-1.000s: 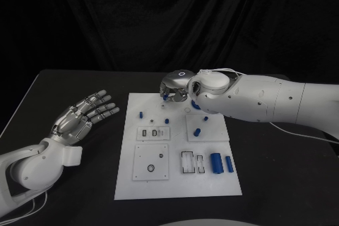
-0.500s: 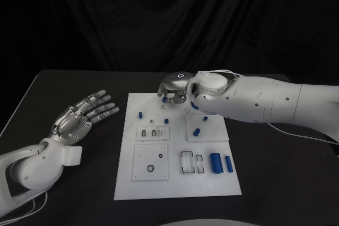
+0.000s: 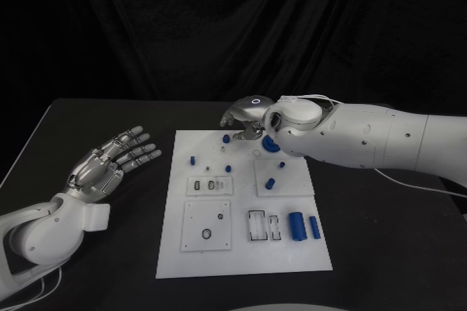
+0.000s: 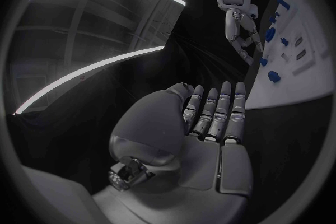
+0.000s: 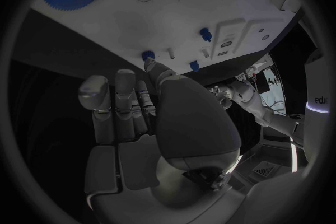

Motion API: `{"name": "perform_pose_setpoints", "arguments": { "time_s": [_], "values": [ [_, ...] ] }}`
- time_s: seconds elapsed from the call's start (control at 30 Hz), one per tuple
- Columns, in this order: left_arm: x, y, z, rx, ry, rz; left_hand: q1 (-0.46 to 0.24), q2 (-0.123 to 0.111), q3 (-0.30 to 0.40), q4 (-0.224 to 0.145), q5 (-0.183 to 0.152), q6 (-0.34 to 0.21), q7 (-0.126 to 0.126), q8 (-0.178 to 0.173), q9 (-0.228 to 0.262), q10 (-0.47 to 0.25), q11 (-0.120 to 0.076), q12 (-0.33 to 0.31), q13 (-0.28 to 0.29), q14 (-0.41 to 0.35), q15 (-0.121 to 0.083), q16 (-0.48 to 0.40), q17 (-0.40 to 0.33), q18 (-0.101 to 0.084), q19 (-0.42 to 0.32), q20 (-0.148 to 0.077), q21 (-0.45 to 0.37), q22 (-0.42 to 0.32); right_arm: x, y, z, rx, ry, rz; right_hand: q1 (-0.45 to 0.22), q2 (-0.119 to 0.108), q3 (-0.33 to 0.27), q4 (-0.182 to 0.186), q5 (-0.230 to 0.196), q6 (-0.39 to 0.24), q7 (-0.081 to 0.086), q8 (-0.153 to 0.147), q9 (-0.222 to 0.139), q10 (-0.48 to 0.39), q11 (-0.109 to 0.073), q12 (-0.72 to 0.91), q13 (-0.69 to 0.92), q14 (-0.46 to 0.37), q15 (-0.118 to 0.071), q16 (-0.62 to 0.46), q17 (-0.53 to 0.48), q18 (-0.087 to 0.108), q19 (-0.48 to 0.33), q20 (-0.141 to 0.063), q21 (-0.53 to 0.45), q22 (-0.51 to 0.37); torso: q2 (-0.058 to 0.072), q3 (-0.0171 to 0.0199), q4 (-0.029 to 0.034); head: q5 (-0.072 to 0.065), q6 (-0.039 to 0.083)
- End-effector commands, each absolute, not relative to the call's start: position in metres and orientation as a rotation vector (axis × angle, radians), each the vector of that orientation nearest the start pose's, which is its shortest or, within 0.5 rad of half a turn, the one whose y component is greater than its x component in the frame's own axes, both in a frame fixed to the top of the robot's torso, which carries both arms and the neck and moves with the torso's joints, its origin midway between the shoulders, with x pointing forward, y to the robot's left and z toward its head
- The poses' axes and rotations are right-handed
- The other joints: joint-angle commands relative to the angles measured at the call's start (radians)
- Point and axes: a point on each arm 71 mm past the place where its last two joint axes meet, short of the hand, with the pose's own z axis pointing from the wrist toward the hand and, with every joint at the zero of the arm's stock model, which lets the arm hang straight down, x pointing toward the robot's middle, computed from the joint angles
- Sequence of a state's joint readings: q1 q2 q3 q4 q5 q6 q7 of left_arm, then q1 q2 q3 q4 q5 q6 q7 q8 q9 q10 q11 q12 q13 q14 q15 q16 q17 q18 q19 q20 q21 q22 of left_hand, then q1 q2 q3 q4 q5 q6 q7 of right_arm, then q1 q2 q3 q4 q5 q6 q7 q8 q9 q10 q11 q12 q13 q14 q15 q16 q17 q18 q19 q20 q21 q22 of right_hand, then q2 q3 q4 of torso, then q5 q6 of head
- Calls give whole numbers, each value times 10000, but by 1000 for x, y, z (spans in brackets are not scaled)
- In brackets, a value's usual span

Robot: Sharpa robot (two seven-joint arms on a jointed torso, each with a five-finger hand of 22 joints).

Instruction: Assemble the parts on the task board

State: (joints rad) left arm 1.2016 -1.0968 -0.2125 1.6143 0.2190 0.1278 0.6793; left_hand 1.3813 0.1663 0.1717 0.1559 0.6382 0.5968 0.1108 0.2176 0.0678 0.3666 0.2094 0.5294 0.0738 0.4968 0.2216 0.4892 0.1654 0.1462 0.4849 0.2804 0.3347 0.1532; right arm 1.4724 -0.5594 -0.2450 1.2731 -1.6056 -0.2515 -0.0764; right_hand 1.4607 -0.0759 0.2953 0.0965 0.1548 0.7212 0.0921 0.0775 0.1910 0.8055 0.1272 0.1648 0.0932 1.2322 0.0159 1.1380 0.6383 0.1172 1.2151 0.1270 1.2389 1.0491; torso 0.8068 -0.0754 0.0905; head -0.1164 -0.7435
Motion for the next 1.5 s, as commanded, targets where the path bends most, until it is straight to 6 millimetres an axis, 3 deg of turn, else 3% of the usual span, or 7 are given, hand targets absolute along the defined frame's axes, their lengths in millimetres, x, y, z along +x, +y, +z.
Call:
{"name": "perform_pose_setpoints", "arguments": {
  "time_s": [0.03,0.17,0.23,0.27,0.37,0.83,1.5],
  "values": [
    [432,299,-203,-12519,11744,-19500,58,14,63,14,28,29,65,23,5,5,39,38,-10,24,74,55,-6,-187,-31,24,67,15,540,-135,-114,-5286,14886,4666,52,126,-76,-21,82,194,61,75,12,135,-12,258,92,-77,10,-79,-89,65,-46,-20,-49,-9,-5,7,-15,19,4],
    [431,301,-203,-12541,11730,-19464,58,14,64,14,28,30,65,23,5,5,39,38,-10,24,74,55,-6,-187,-31,24,67,15,531,-153,-106,-5138,14977,4550,58,186,-42,7,214,362,129,116,-4,709,-87,837,296,-60,-18,-132,-145,58,-4,-43,-90,29,-12,11,-36,37,-46],
    [431,301,-203,-12547,11730,-19459,56,11,71,11,27,43,69,27,7,6,42,38,-10,24,78,58,-6,-190,-32,24,68,16,526,-165,-105,-5037,15080,4472,25,264,-258,-74,327,890,231,254,3,1763,-807,3790,2163,-785,-319,-1310,-1602,184,-814,-238,-1114,-1049,-13,12,-39,38,-68],
    [431,301,-203,-12550,11730,-19458,56,11,71,11,27,43,69,27,7,6,42,38,-10,24,78,58,-6,-190,-32,24,68,16,524,-171,-104,-4982,15154,4415,-13,183,-334,-85,300,924,202,207,-36,1296,-741,4900,3014,-733,-445,-1474,-1677,287,-901,-285,-1389,-1294,-13,12,-43,37,-77],
    [431,301,-203,-12558,11738,-19454,56,11,71,11,27,43,69,27,7,6,42,38,-10,24,78,58,-6,-190,-32,24,68,16,519,-183,-105,-4851,15391,4226,-348,297,-356,251,230,1023,214,117,-111,248,-961,7959,5342,366,-460,135,1043,105,-104,-388,-820,-367,-11,5,-18,-33,-96],
    [431,300,-203,-12573,11818,-19535,51,15,103,7,24,51,82,30,8,15,51,40,-9,21,88,71,-8,-200,-37,25,74,19,518,-218,-122,-3969,16344,3506,-1420,335,-1071,1024,-360,1071,262,-19,-207,5264,-923,13344,12779,1974,-385,2925,6421,-326,1141,-392,819,2044,13,4,-13,-235,-89],
    [432,297,-204,-12593,11918,-19617,49,23,126,5,24,48,90,28,8,20,56,41,-8,17,94,79,-9,-206,-41,25,76,20,519,-229,-144,-3630,17112,3001,-1295,416,-1164,859,-174,872,351,-81,-431,5801,-853,13564,13297,2666,-322,3690,7968,-504,1630,-332,1514,2957,4,1,0,-236,-253]
  ]
}}
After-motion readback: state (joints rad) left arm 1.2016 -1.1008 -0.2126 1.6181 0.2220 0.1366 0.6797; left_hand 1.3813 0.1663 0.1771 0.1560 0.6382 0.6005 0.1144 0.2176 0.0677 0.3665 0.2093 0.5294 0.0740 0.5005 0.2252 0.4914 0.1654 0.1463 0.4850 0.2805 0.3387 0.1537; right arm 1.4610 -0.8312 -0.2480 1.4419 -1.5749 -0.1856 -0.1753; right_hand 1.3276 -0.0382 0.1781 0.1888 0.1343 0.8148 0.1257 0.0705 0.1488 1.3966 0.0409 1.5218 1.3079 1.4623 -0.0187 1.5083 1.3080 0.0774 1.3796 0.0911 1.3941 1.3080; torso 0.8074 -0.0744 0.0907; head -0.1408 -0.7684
